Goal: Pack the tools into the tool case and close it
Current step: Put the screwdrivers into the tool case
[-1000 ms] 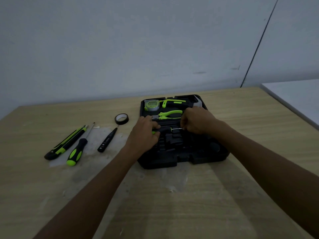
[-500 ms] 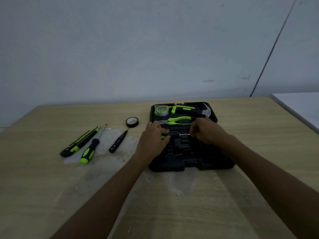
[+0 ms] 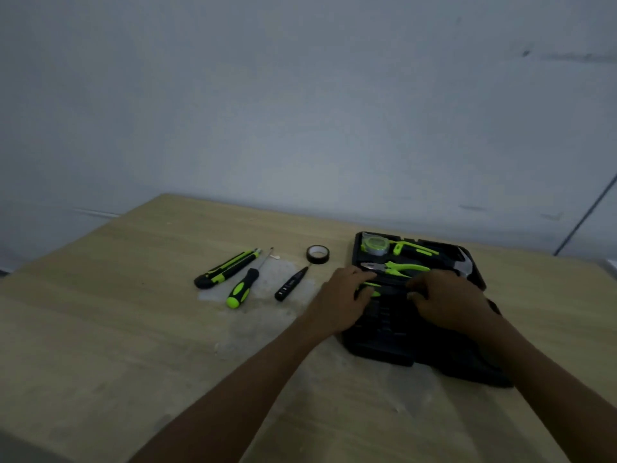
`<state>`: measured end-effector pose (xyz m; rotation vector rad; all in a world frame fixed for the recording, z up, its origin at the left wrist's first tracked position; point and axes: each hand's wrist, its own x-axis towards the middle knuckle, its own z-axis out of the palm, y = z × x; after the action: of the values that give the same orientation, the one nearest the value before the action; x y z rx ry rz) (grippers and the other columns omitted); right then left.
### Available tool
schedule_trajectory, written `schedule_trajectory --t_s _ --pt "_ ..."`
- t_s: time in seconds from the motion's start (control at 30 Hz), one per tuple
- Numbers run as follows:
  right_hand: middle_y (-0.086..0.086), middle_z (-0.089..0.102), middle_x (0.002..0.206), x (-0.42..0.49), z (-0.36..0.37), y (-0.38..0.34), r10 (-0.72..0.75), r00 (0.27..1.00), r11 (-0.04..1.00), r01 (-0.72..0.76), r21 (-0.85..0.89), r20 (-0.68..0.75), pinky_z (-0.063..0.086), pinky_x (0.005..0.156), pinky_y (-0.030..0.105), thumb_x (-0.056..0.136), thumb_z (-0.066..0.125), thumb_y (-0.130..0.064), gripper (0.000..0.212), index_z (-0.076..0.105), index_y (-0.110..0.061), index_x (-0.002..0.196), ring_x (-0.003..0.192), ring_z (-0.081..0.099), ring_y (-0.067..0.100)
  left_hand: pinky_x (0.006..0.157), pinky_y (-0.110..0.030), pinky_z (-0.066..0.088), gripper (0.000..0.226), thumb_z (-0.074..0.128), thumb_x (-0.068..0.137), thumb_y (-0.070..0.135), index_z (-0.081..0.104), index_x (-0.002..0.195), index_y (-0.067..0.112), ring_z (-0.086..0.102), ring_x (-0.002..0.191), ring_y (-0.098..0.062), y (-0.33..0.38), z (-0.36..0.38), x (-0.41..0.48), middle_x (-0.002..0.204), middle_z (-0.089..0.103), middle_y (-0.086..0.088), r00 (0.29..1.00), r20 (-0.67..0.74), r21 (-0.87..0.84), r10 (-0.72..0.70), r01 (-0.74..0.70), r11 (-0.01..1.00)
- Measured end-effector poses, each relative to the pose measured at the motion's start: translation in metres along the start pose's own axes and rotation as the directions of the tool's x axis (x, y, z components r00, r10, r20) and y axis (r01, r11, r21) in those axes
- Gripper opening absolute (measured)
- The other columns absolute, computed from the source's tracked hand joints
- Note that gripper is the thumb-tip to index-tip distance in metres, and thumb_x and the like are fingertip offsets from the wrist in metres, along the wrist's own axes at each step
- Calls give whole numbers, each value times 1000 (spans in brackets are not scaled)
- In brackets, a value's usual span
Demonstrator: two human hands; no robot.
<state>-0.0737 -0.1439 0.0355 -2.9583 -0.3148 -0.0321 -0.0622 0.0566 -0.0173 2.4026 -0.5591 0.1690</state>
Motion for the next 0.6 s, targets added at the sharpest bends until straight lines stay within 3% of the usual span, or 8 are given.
schedule_trajectory --t_s 0.1,0.2,0.3,0.43,0.6 --pt "7 71 104 16 3 -38 -65 990 992 77 100 -122 55 81 40 88 56 -32 24 69 -20 104 98 65 29 100 -34 40 31 47 93 18 61 118 7 51 117 -30 -25 -35 -8 121 58 -16 989 -138 -62 -53 45 997" --pt "3 71 103 35 12 -79 -153 981 963 176 206 -119 54 79 35 89 56 -37 30 67 -19 111 93 66 24 90 -27 39 25 48 92 11 65 110 6 54 110 -30 -55 -74 -16 115 60 -17 949 -264 -63 -174 163 985" --pt "1 71 105 54 25 -123 -227 969 922 246 300 -99 53 81 33 89 57 -40 39 61 -18 121 95 65 22 93 -30 42 24 50 89 6 68 105 7 57 110 -27 -95 -104 -24 115 63 -14 882 -356 -33 -308 318 948" --pt "6 70 106 70 49 -175 -364 932 849 329 413 6 52 80 34 93 53 -38 43 50 -20 132 91 65 24 92 -36 47 24 53 85 0 71 101 4 61 107 -30 -135 -123 -33 113 67 -16 857 -334 17 -393 422 906" --pt "8 66 113 88 74 -218 -443 895 849 402 343 49 44 93 44 94 50 -37 39 51 -22 130 97 60 29 92 -41 47 19 62 84 14 73 99 12 60 108 -29 -155 -130 -36 113 68 -11 863 -315 46 -394 429 902"
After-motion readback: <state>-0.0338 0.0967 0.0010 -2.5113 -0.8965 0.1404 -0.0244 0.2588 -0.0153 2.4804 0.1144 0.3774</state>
